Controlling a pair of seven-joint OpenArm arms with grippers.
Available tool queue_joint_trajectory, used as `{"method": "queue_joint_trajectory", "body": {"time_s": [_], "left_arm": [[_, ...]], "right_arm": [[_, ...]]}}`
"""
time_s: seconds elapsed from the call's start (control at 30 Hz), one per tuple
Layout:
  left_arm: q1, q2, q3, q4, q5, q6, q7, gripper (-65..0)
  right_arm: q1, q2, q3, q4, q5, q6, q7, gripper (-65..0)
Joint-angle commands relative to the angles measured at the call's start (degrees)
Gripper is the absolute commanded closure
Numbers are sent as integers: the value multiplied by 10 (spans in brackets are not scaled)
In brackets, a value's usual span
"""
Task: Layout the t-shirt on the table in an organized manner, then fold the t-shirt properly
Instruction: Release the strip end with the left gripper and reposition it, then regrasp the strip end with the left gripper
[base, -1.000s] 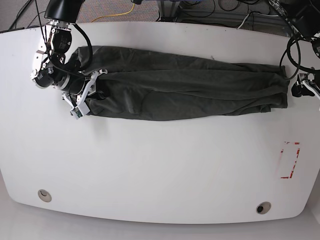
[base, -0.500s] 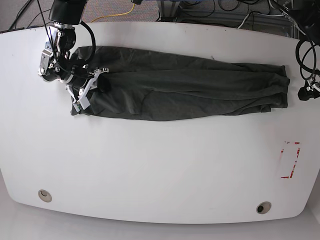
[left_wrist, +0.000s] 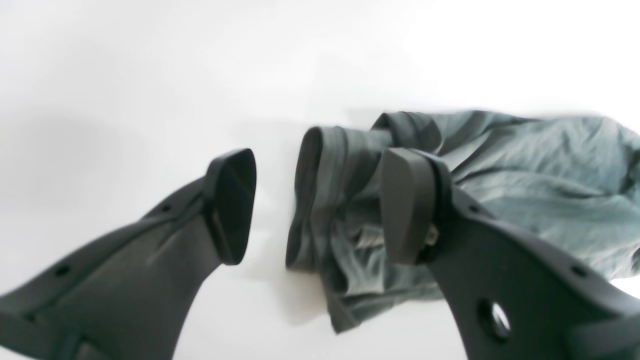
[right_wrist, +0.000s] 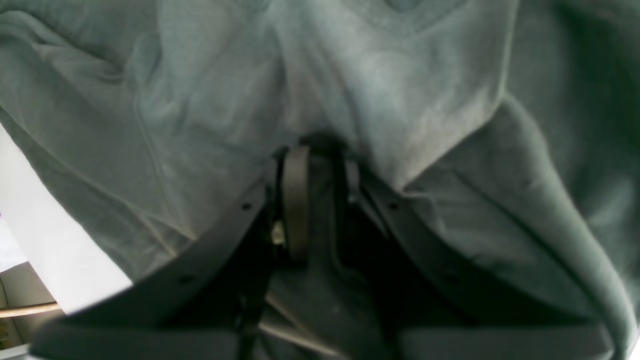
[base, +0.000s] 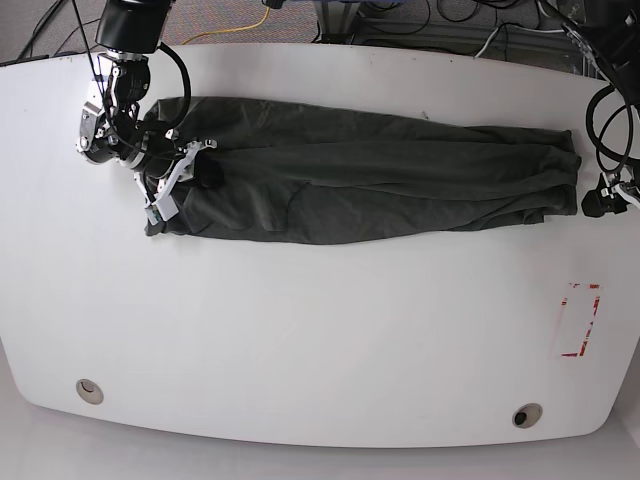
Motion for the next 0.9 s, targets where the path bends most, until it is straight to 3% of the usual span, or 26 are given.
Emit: {"method": "queue_joint_trajectory", "body": {"time_s": [0.0, 0.3, 0.87], "left_arm": [[-7, -6, 16, 8, -7, -1, -4, -372], [9, -2, 78, 7, -7, -1, -3, -372], [52, -20, 79, 7, -4, -1, -6, -372]], "right_arm": [[-1, 5, 0, 1, -24, -5, -22, -90], [-1, 5, 2, 1, -24, -5, -22, -89], [-1, 5, 4, 2, -24, -5, -22, -89]]}}
